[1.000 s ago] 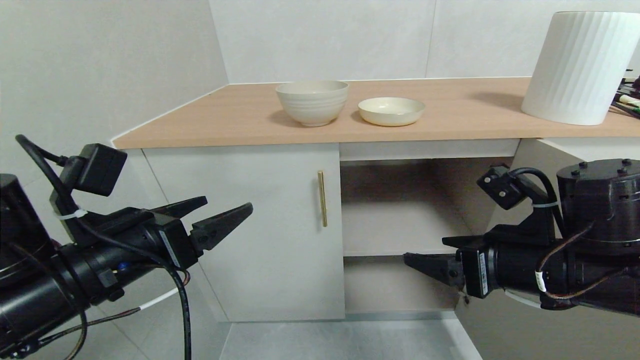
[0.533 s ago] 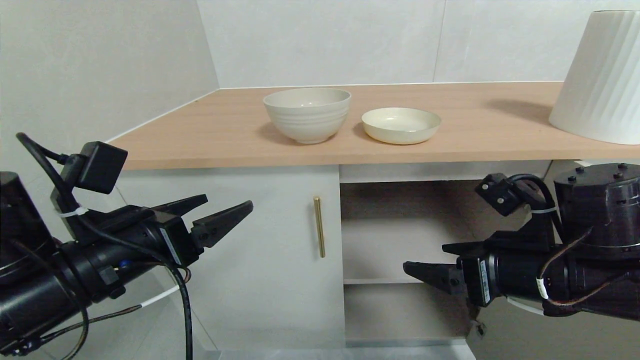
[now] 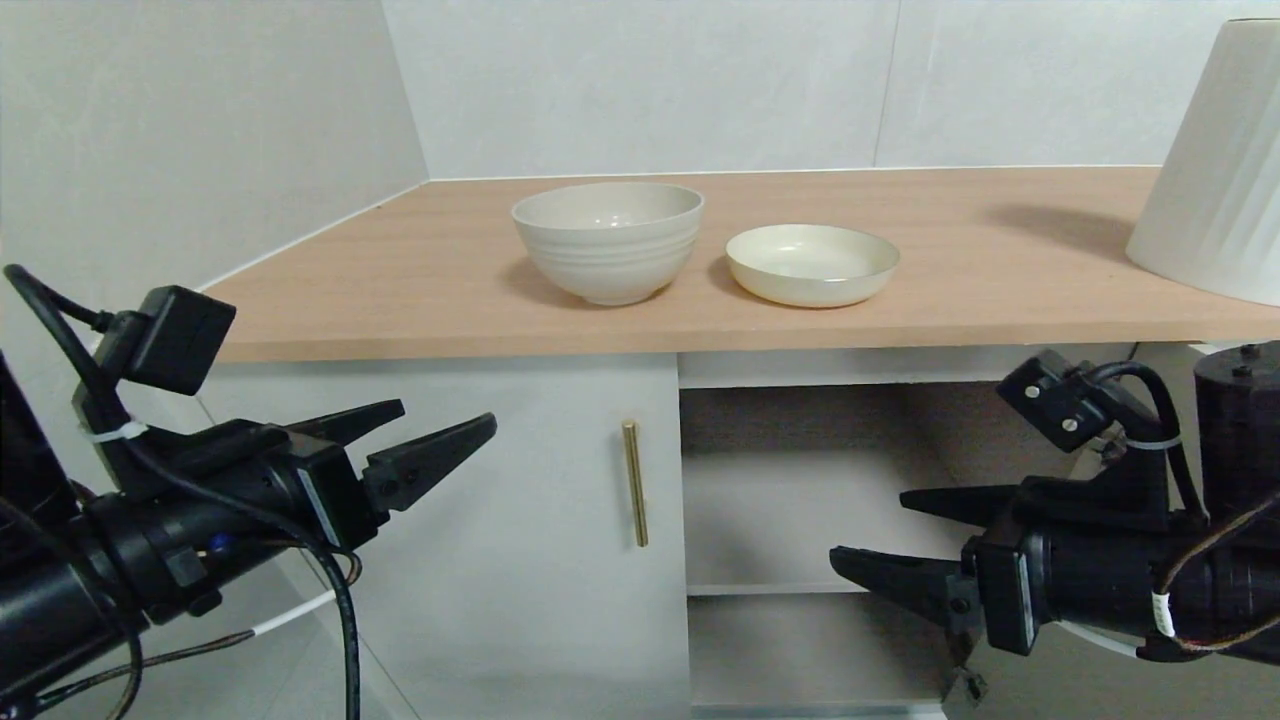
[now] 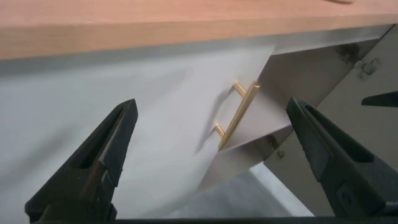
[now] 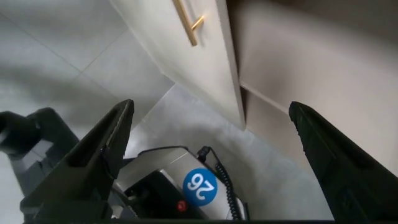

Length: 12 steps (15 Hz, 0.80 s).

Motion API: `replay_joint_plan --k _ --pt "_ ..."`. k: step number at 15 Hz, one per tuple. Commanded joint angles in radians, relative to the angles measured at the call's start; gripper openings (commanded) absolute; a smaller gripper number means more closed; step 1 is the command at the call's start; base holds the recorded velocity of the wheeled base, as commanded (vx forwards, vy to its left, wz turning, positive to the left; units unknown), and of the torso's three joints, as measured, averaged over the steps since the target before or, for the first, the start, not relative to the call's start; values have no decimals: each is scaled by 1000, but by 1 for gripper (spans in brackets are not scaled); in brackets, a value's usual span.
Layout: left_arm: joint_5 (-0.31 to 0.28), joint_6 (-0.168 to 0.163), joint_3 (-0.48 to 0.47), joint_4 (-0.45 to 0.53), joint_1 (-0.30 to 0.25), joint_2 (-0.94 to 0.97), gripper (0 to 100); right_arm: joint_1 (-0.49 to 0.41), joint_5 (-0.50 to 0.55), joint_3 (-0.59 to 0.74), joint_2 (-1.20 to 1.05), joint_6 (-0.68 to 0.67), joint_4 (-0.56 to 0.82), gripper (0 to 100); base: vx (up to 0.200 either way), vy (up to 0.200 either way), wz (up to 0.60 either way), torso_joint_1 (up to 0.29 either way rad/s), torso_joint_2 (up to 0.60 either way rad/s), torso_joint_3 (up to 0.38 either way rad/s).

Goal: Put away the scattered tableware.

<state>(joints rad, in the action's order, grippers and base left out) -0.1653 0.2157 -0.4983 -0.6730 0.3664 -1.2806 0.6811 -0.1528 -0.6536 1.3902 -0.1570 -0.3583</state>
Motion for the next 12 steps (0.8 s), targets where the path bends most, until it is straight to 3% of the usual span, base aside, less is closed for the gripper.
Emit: replay_joint_plan --k 1,5,8,10,12 --pt "-2 1 -6 1 0 20 100 2 1 0 -10 10 -1 100 0 0 0 0 0 0" --pt "-3 -1 -37 90 2 20 100 0 1 -1 -13 17 -2 100 0 0 0 8 -47 -38" --pt "-19 -1 -55 158 16 38 100 -2 2 -1 -13 17 -25 100 0 0 0 79 -255 -266" --pt "-14 -1 -57 158 66 37 100 -2 2 3 0 17 -37 100 0 0 0 149 -510 -317" --pt "-13 -1 -57 158 71 41 100 -2 2 3 7 17 -39 100 0 0 0 134 -510 -295"
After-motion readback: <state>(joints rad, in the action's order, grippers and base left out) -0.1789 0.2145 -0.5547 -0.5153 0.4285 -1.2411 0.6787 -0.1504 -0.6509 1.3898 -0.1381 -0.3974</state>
